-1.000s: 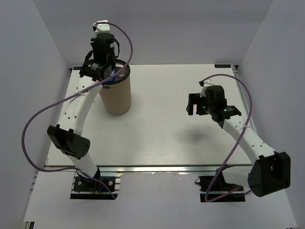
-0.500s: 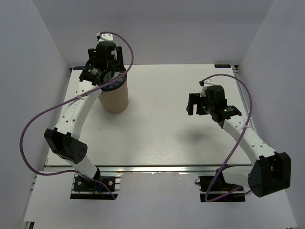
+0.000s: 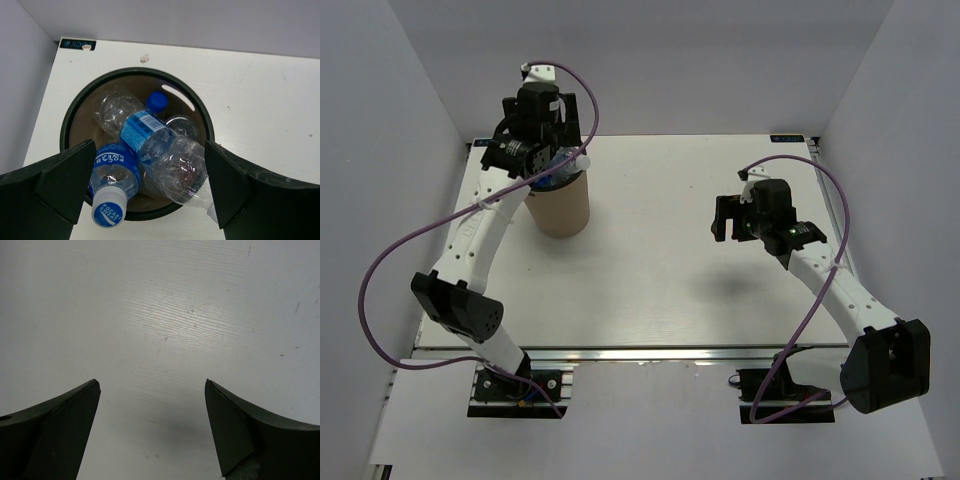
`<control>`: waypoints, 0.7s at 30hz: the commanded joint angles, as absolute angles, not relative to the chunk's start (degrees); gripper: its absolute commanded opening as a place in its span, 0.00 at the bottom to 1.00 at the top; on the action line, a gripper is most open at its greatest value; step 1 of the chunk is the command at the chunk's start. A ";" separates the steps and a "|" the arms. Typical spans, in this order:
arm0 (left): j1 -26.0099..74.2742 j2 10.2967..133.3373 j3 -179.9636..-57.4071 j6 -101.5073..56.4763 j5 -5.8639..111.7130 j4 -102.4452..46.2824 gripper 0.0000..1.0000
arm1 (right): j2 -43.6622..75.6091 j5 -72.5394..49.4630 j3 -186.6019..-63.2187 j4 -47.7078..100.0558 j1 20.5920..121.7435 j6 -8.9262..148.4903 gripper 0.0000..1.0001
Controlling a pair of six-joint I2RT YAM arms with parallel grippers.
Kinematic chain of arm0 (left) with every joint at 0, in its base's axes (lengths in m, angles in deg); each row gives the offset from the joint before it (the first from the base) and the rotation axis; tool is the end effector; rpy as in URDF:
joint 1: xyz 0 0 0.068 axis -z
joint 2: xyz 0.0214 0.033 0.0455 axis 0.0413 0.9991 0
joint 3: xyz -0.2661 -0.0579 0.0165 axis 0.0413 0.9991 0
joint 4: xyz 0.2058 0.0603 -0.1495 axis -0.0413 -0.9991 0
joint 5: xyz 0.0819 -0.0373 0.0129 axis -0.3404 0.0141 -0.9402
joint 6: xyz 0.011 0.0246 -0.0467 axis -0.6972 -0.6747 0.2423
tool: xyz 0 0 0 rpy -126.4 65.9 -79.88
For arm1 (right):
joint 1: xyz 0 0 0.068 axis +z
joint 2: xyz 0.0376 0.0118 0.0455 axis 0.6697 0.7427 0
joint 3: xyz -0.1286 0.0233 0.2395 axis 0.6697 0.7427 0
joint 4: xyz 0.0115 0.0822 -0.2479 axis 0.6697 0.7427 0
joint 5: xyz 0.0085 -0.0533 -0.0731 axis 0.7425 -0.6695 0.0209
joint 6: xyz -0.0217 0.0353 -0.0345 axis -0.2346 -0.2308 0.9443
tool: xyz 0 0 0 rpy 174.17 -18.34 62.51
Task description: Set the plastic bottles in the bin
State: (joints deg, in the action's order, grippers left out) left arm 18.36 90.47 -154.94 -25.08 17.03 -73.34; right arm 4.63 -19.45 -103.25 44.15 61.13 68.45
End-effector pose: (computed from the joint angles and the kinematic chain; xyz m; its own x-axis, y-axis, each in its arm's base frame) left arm 0.3365 -0.1098 0.4449 -0.4344 0.0160 -0.9006 -0.1363 0.9872 0.0833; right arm 0.2563 0.0885 0.2906 -0.5735 -0.0486 -0.8178 -0.2446 0.9629 0.1143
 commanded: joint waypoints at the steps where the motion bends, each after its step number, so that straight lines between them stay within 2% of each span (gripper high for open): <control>1: 18.46 88.96 -159.97 -24.60 17.59 -73.16 0.98 | 3.54 -19.79 -104.73 43.51 60.85 68.86 0.89; 4: 18.46 90.71 -168.39 -24.52 15.76 -75.00 0.98 | 3.27 -19.97 -105.00 43.60 60.85 68.77 0.89; 6: 18.11 91.07 -173.84 -25.04 10.42 -74.06 0.98 | 3.01 -20.23 -104.91 43.42 60.76 68.34 0.89; 8: 14.36 90.89 -175.96 -25.14 6.88 -71.68 0.98 | 2.57 -20.32 -104.82 43.24 60.76 67.99 0.89; 12: -1.64 92.92 -177.40 -16.71 20.39 -76.32 0.98 | 1.87 -22.33 -104.65 42.81 60.85 67.46 0.89; 16: -7.20 84.59 -152.91 -6.71 7.53 -70.10 0.98 | -0.15 -25.32 -102.98 40.09 60.76 65.62 0.89; 18: -9.74 76.36 -143.42 -2.83 8.53 -64.83 0.98 | -0.86 -27.51 -102.45 38.68 60.76 64.91 0.89; 19: -10.36 73.69 -134.85 0.41 9.24 -63.33 0.98 | -1.56 -28.31 -101.67 38.07 60.76 64.47 0.89; 21: -11.07 66.94 -127.32 1.41 9.24 -58.94 0.98 | -2.26 -30.42 -101.05 36.84 60.76 63.86 0.89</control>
